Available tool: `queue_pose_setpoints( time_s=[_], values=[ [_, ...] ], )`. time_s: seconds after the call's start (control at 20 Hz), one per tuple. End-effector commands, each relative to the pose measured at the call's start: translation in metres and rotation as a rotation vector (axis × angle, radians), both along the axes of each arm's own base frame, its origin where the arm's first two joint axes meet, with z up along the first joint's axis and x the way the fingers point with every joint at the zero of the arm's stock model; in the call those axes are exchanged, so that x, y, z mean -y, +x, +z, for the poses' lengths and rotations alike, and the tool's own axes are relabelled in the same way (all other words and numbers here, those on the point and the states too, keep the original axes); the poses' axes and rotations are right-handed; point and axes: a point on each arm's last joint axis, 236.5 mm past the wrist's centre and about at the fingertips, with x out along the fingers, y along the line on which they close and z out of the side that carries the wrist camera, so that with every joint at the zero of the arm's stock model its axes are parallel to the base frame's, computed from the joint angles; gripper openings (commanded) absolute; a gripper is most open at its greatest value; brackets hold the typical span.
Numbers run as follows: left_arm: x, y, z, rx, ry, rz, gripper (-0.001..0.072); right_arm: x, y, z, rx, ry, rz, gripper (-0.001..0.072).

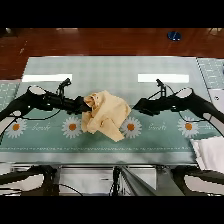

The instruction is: Fold the shirts.

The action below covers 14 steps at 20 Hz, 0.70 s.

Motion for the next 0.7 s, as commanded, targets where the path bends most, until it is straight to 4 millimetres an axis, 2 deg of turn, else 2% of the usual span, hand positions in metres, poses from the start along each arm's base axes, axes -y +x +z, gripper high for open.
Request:
queue_pose_setpoints(
  time_s=[0.0, 0.05, 0.1, 0.15, 0.2, 0.25, 0.35, 0.4, 0.55, 0.65],
  values=[
    [0.001, -0.002, 0.001, -0.005, -0.005, -0.007, 0.0043, -0.037, 0.001, -0.017, -0.055, 0.101, -0.05, 0.0562],
    [0.001, -0.003, 0.002, -0.007, -0.007, -0.01, 0.0044, -0.046, 0.0, -0.019, -0.069, 0.127, -0.058, 0.0554],
    [0.001, -0.003, 0.002, -0.008, -0.008, -0.011, 0.0043, -0.053, -0.001, -0.02, -0.085, 0.146, -0.069, 0.0515],
    [0.001, -0.003, 0.002, -0.008, -0.008, -0.011, 0.0043, -0.058, -0.001, -0.021, -0.088, 0.152, -0.071, 0.0355],
    [0.001, -0.003, 0.002, -0.006, -0.008, -0.012, 0.0043, -0.059, -0.001, -0.021, -0.086, 0.152, -0.072, 0.016],
    [0.002, -0.001, 0.004, 0.007, -0.01, -0.022, 0.0043, -0.062, -0.003, -0.016, -0.086, 0.173, -0.058, 0.0026],
    [0.003, 0.003, 0.021, 0.05, -0.035, -0.069, 0.0043, -0.063, -0.004, 0.009, -0.025, 0.227, 0.024, 0.0028],
    [0.003, 0.008, 0.039, 0.085, -0.056, -0.099, 0.0042, -0.059, -0.001, 0.029, 0.019, 0.251, 0.046, 0.0028],
    [-0.013, 0.033, 0.113, 0.261, -0.08, -0.116, 0.0042, -0.028, 0.027, 0.108, 0.218, 0.291, -0.003, 0.0027],
    [-0.036, 0.051, 0.177, 0.448, -0.053, -0.066, 0.0042, 0.007, 0.045, 0.172, 0.381, 0.296, -0.086, 0.0027]
  ],
)
